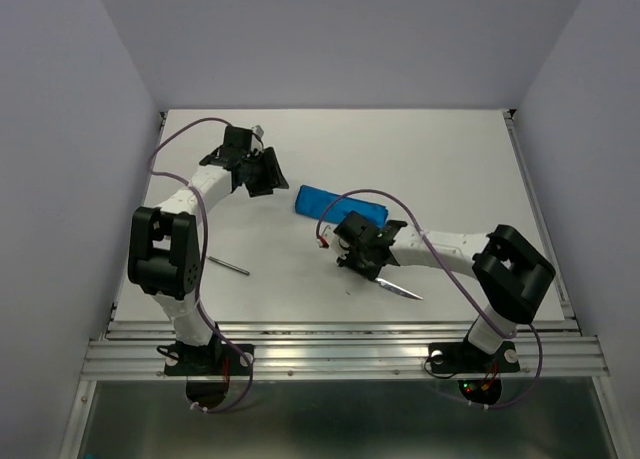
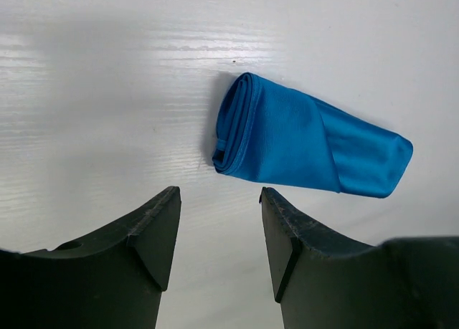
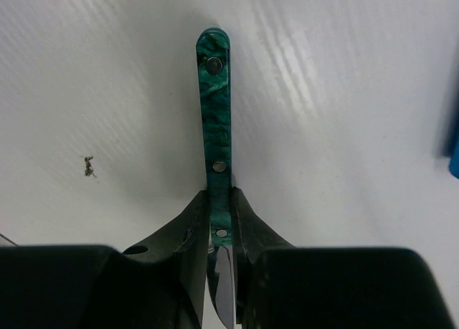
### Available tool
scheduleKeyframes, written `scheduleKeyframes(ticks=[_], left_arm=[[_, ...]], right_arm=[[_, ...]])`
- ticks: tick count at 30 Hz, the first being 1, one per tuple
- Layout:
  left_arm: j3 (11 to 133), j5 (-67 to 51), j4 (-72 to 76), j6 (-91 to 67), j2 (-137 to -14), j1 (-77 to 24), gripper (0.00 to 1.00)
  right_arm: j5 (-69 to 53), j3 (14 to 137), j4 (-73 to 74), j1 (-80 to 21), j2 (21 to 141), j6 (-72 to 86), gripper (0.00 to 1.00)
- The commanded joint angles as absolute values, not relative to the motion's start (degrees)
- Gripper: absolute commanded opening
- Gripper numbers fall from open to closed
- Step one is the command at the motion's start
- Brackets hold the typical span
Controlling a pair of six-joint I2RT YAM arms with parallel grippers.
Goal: Fold the napkin into a case and place the utensils inside
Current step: Pick up the knife from the center of the board, then insert the knife into the folded napkin.
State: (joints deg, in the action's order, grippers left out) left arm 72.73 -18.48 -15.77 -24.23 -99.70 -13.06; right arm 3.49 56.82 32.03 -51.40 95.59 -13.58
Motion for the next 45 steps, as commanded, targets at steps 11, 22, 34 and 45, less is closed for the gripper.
scheduleKeyframes(ticks=[11,22,34,45], left_arm=[[78.66,-20.30,-18.10,-21.62,-104.31,-11.07,0.60],[82.79,-20.83,-18.54,-22.41,-111.00,-10.99,0.60],[84.72,-21.80,-18.90,-21.80,-114.26,-11.07,0.59],[85.43,-24.43,-18.28,-22.32,-116.10,-11.43,0.59]], right_arm=[[8.35,65.38,27.68,-42.03,90.53,-19.77,0.01],[6.95,80.93,36.56,-34.98,101.33,-28.20,0.01],[3.69,94.30,43.42,-34.98,115.83,-29.71,0.01],[3.69,97.46,45.09,-34.98,121.28,-29.44,0.01]])
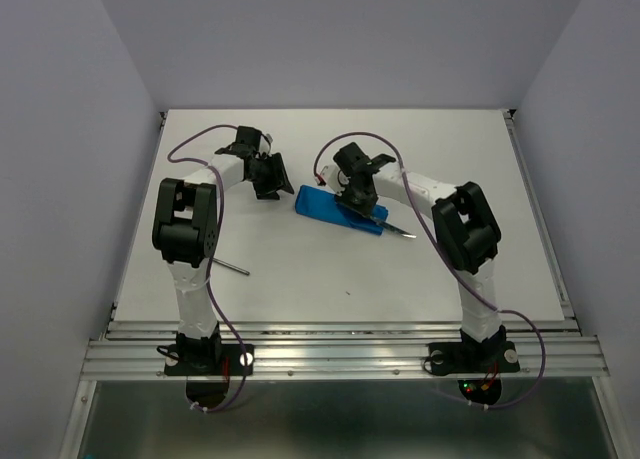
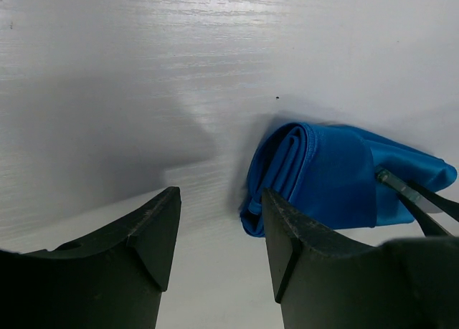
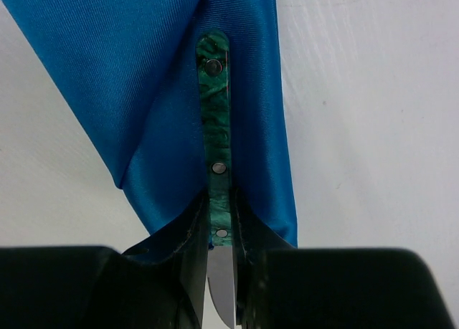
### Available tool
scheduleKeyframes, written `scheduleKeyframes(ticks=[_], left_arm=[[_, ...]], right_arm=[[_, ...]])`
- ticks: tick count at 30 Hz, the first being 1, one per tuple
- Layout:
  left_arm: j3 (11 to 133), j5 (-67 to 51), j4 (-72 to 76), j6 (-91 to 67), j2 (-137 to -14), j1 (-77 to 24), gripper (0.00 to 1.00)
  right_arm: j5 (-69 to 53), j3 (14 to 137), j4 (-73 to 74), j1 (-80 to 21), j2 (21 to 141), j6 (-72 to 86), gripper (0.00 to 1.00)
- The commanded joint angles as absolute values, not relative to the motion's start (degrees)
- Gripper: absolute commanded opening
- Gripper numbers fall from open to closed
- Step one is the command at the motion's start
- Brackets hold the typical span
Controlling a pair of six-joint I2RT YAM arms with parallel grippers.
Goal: Fold the napkin into a case and place the utensils inside
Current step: Insert the knife into the folded napkin.
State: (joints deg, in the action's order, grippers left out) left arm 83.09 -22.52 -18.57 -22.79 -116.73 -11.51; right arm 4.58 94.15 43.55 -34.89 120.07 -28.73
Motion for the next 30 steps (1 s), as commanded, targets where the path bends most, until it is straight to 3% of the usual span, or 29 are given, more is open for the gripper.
scheduleKeyframes(ticks=[1,20,30], left_arm=[[85.34,-24.52,-18.19,-22.32,-116.10,-11.43,0.59],[78.58,-24.87,-17.23,-21.62,-111.54,-11.51,0.59],[77.87,-25.58,-16.88,-21.62,-111.09,-11.78,0.59]], right_arm=[[3.69,97.82,45.26,-35.50,121.55,-29.36,0.01],[-3.60,92.20,49.74,-41.04,117.86,-23.73,0.01],[-2.20,99.40,52.47,-41.04,121.11,-23.20,0.01]])
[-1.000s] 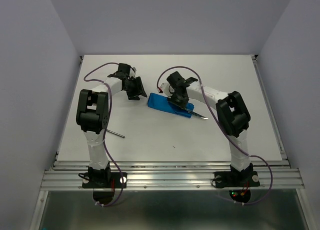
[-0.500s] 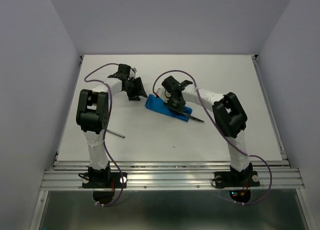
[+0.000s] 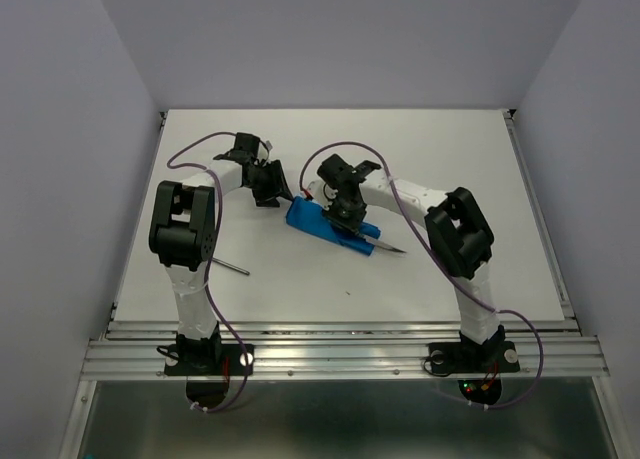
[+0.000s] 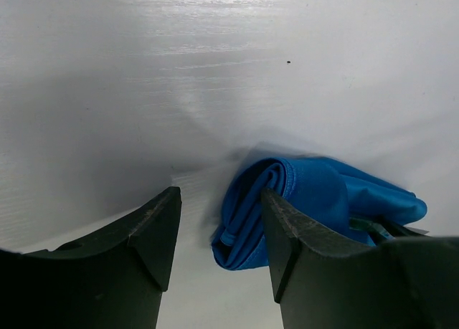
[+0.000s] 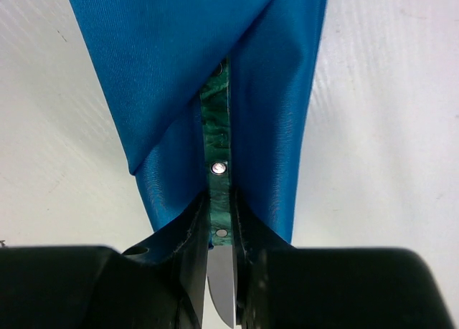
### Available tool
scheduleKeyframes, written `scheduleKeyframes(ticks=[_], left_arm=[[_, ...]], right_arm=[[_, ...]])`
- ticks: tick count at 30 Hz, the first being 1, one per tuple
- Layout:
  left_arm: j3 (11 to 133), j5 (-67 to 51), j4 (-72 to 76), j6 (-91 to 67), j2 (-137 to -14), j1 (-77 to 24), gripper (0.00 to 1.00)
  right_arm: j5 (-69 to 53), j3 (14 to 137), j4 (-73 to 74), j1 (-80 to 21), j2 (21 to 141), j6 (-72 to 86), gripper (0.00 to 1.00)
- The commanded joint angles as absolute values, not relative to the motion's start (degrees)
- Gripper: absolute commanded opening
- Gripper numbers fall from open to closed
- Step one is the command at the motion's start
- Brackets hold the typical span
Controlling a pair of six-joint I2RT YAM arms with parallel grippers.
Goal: Fold the napkin into a case and place the utensils inside
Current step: Insert the knife into the folded napkin.
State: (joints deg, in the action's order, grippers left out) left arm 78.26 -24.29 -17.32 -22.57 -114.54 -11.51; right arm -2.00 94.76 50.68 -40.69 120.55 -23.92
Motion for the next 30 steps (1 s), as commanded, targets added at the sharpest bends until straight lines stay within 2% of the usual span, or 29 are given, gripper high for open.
scheduleKeyframes(ticks=[1,16,30], left_arm=[[77.87,-25.58,-16.88,-21.45,-111.09,-11.86,0.59],[78.31,-26.54,-17.23,-20.74,-112.06,-13.01,0.59],[79.10,-27.07,-18.10,-19.60,-113.12,-13.18,0.58]], right_arm=[[-2.11,100.97,52.73,-41.04,121.98,-23.03,0.01],[-0.52,111.26,55.02,-42.10,130.34,-23.38,0.01],[-0.26,115.84,55.11,-43.15,132.45,-28.56,0.01]])
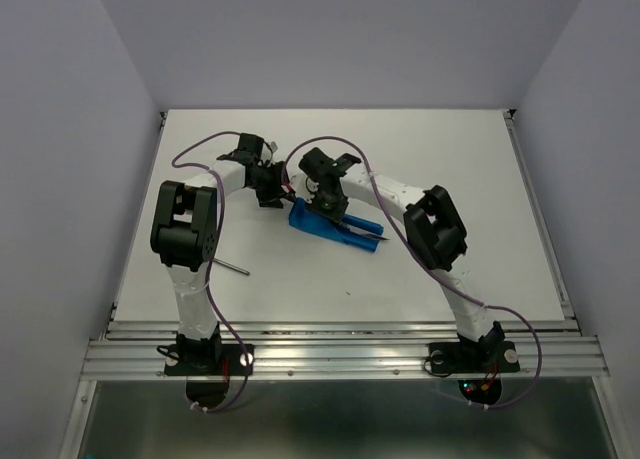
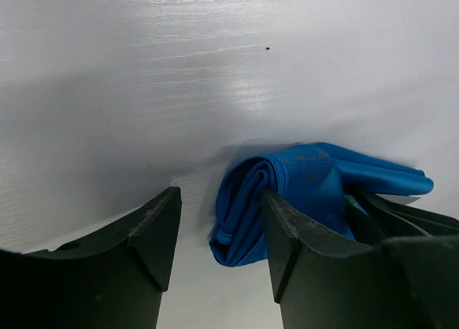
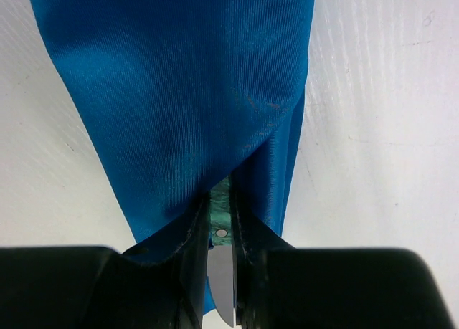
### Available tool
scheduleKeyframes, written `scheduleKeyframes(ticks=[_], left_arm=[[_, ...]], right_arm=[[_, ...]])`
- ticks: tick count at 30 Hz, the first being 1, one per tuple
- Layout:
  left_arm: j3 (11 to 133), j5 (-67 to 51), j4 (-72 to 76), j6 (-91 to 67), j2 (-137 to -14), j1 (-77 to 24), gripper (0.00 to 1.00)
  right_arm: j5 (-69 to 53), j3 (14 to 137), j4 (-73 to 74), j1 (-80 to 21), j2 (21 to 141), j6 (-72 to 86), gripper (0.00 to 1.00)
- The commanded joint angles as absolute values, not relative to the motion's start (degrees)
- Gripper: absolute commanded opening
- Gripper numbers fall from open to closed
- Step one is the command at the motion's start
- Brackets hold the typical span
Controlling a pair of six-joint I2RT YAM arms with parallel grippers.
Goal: Fold the napkin into a case and place the utensils inside
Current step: Insert the knife into the folded napkin.
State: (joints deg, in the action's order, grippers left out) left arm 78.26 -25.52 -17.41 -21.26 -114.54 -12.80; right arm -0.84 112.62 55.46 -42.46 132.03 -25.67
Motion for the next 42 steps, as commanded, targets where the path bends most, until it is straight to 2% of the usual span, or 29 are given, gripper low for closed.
scheduleKeyframes(ticks=[1,5,6,7,10,14,17,20,32,38,42], left_arm=[[79.19,-27.07,-18.19,-19.51,-113.20,-13.18,0.58],[79.45,-28.04,-18.19,-19.34,-113.55,-13.18,0.58],[79.45,-28.30,-18.19,-19.42,-113.73,-13.18,0.58],[79.54,-28.30,-18.19,-19.34,-113.73,-13.18,0.58],[79.45,-28.21,-18.37,-19.07,-113.82,-13.18,0.58],[79.19,-28.21,-18.46,-18.90,-113.73,-13.18,0.58],[79.19,-28.21,-18.37,-18.90,-113.73,-13.18,0.58],[79.19,-28.13,-18.46,-18.72,-113.73,-13.18,0.58],[79.72,-28.04,-18.54,-18.90,-113.91,-13.45,0.58],[80.51,-27.86,-18.54,-19.07,-114.87,-14.68,0.58],[80.69,-27.42,-18.72,-19.33,-115.23,-15.47,0.58]], right_arm=[[-0.26,115.93,54.93,-43.15,132.45,-28.91,0.01],[2.02,116.98,54.05,-43.15,133.15,-29.79,0.03],[1.93,117.42,54.05,-43.15,133.42,-29.62,0.06],[1.85,117.68,53.88,-43.15,133.59,-29.27,0.14],[2.02,117.34,53.35,-43.15,132.98,-28.30,0.28],[4.04,114.36,51.77,-43.15,130.70,-27.78,0.31],[5.09,112.59,50.80,-43.15,128.94,-27.42,0.42],[6.85,110.57,50.02,-43.15,126.14,-26.63,0.47],[6.15,102.66,43.24,-38.77,115.14,-18.64,0.56],[9.23,103.54,39.56,-31.21,118.73,1.27,0.48],[9.31,101.09,35.08,-30.59,119.88,8.16,0.46]])
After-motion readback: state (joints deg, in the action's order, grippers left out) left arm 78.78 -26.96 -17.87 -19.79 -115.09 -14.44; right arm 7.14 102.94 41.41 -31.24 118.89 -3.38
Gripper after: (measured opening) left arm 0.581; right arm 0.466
